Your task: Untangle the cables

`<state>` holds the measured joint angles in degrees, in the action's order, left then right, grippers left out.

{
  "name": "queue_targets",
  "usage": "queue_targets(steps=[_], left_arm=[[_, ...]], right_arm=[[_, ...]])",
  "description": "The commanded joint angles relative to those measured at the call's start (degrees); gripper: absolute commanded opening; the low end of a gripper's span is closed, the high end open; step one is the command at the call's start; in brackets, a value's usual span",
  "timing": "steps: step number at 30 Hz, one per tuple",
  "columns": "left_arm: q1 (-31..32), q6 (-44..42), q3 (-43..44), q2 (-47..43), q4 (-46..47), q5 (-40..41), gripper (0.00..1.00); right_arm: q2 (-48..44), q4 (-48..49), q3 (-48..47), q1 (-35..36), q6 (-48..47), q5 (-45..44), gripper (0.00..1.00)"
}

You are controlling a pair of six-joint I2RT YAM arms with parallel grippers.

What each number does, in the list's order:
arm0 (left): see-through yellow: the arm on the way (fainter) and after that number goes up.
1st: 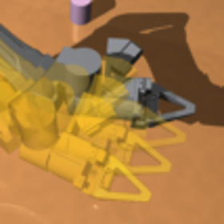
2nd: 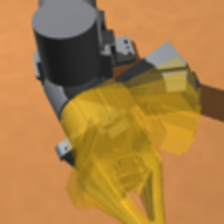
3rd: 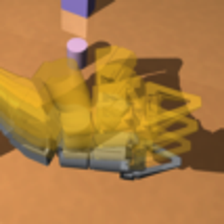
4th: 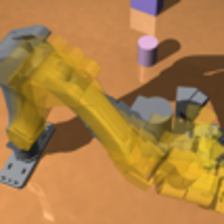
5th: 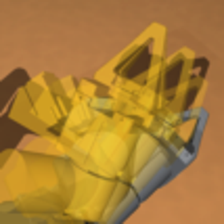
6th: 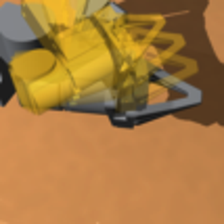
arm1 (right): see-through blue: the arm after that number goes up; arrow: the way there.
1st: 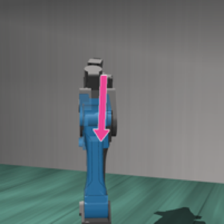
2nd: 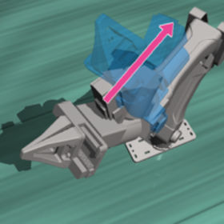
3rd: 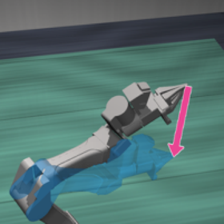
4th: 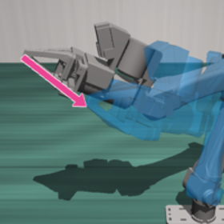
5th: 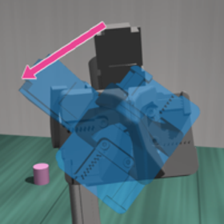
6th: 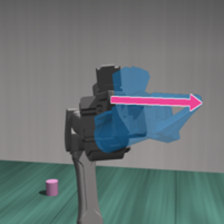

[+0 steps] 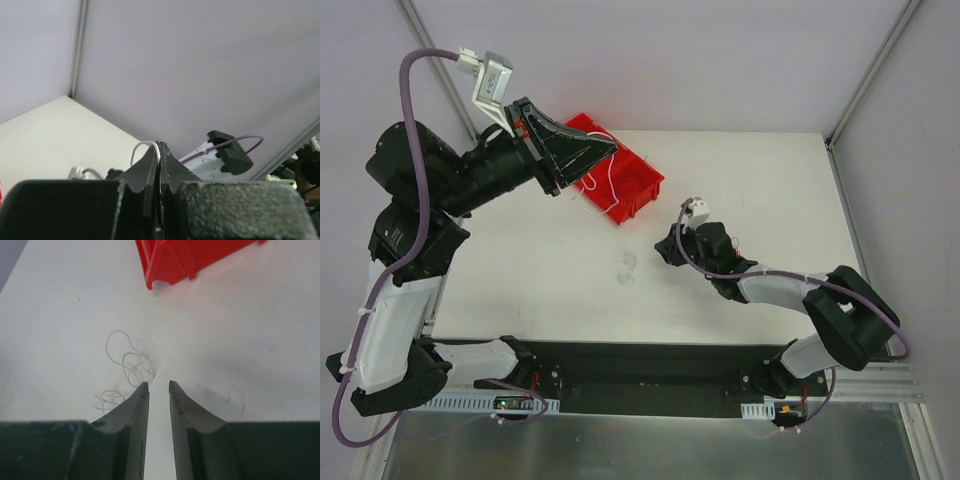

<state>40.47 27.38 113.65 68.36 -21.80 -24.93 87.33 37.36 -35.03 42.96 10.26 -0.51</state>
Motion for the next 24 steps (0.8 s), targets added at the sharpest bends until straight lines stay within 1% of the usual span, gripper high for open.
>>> queue_targets(steps=[1, 3, 5, 8, 10, 11, 14, 15, 17, 19, 24], left_arm=[[-0.30, -5.13, -6.05, -1.64, -1.92, 8.39, 0.00], [-1.26, -6.89, -9.04, -2.00, -2.89, 11.82, 0.00], [-2.93, -7.25, -11.59, -1.56, -3.59, 14.37, 0.00], [-6.88, -7.34, -14.76, 0.89, -3.69, 14.03, 0.00], [-9.26, -7.16, -15.64, 3.52, -3.69, 15.17, 0.00], [-10.66, -6.90, -15.82, 5.28, -3.69, 15.17, 0.00], [-14.35, -5.67, -14.51, 10.29, -3.60, 14.12, 0.00], [-15.32, -5.75, -13.46, 12.48, -3.60, 13.77, 0.00], [-18.48, -5.14, -11.18, 17.05, -3.69, 12.02, 0.00], [-20.94, -3.83, -8.28, 21.53, -3.60, 9.91, 0.00], [-26.22, 2.41, -1.25, 31.56, -3.16, 5.95, 0.00]], right_arm=[[-9.71, -6.66, -0.74, -4.36, -0.15, 7.53, 0.28], [-13.31, -13.69, -2.23, -6.48, -2.25, 9.65, 0.31], [-16.91, -21.86, -4.43, -7.71, -5.06, 9.66, 0.33], [-22.18, -26.64, -4.09, -8.50, -9.89, 8.34, 0.35], [-24.56, -24.98, -1.03, -8.77, -9.91, 5.01, 0.36], [-25.27, -22.45, 0.82, -9.03, -9.91, 4.65, 0.35], [-26.51, -12.53, 8.02, -9.74, -9.30, 5.69, 0.35], [-26.42, -10.49, 9.09, -10.09, -8.69, 6.05, 0.35], [-26.68, -12.22, 8.40, -10.26, -8.42, 6.67, 0.35], [-27.03, -11.96, 8.66, -10.18, -8.24, 6.40, 0.35], [-29.84, -12.14, 10.06, -10.79, -8.07, 3.68, 0.34]])
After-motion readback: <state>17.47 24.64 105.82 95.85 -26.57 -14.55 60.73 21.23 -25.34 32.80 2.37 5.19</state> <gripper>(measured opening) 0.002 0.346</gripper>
